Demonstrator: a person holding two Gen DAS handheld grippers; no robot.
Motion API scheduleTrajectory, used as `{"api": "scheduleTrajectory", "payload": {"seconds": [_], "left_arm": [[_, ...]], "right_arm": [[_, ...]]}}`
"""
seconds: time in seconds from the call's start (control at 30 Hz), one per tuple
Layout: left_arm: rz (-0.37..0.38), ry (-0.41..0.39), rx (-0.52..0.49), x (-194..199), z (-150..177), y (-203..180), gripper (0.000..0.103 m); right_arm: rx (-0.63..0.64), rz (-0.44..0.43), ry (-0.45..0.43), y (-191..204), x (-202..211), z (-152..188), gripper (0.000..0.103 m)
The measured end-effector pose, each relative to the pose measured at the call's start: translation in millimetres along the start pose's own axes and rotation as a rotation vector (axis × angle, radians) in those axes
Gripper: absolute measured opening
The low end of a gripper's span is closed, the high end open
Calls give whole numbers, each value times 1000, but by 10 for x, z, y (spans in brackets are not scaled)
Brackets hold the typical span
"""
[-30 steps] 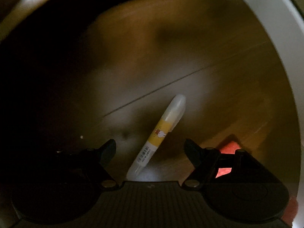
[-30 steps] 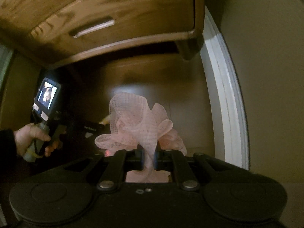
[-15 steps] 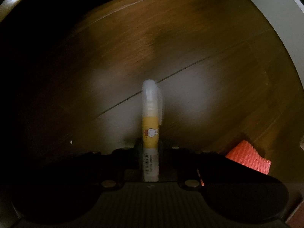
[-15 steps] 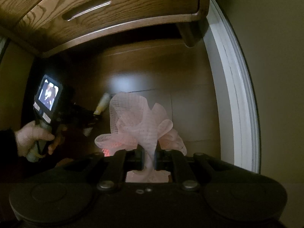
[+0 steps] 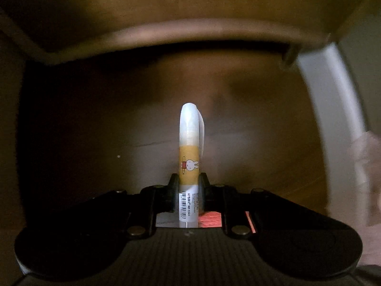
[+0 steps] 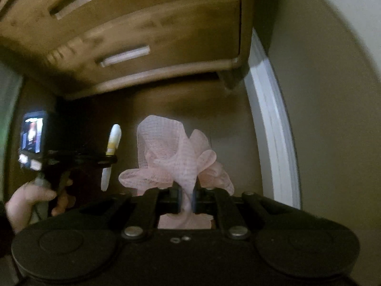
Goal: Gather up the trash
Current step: 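Carry the glue stick and pink mesh over the teal bin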
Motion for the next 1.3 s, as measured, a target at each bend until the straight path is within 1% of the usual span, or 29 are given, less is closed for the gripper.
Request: {"api": "scheduleTrajectory", "payload": {"seconds": [0.1,0.2,0.27,0.33,0.4,0.53,0.57,0.63,0.7,0.87,0.93,1.03,1.17,1.3], "left_arm": [[12,-54,35,751,-114,-12,16],[25,-115,62,1540,-266,8,16],[22,-160,76,2086,-373,34,16],[27,-195,86,2550,-480,67,16],[30,-230,88,3078,-587,98,16],[36,-286,68,3922,-820,174,16],[35,-300,63,4167,-868,206,16],[31,-324,57,4485,-956,240,16],[44,-347,61,4859,-1043,281,16],[31,-430,33,5652,-1268,335,16],[27,-462,18,5884,-1377,359,16],[-1,-518,16,6211,-1592,434,16],[-5,-577,14,6485,-1909,601,16],[3,-624,14,6638,-2202,763,16]], "right_arm": [[6,-18,-38,151,478,-137,6],[7,-54,-88,309,1047,-305,6],[7,-82,-124,425,1448,-434,6],[15,-106,-165,557,1868,-564,6],[40,-135,-209,721,2303,-692,6],[108,-176,-285,1058,3096,-927,6],[123,-184,-300,1131,3265,-1003,6],[152,-197,-333,1270,3560,-1145,6],[174,-202,-370,1393,3846,-1273,6],[215,-226,-477,1675,4486,-1628,6],[230,-236,-513,1794,4685,-1769,6],[235,-261,-555,2000,4897,-1962,6],[257,-266,-600,2326,5002,-2266,6],[262,-236,-600,2581,4886,-2531,6]]}}
Point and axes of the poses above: each gripper's, at about its wrist camera, not at the fingertips, and x roughly against the way its jaws point, y to its left, z to its underside, the point moved 1 cm from there along -x, roughly the way its jaws point, and after that the axes turned 12 degrees about -x, right-handed, at the moved point
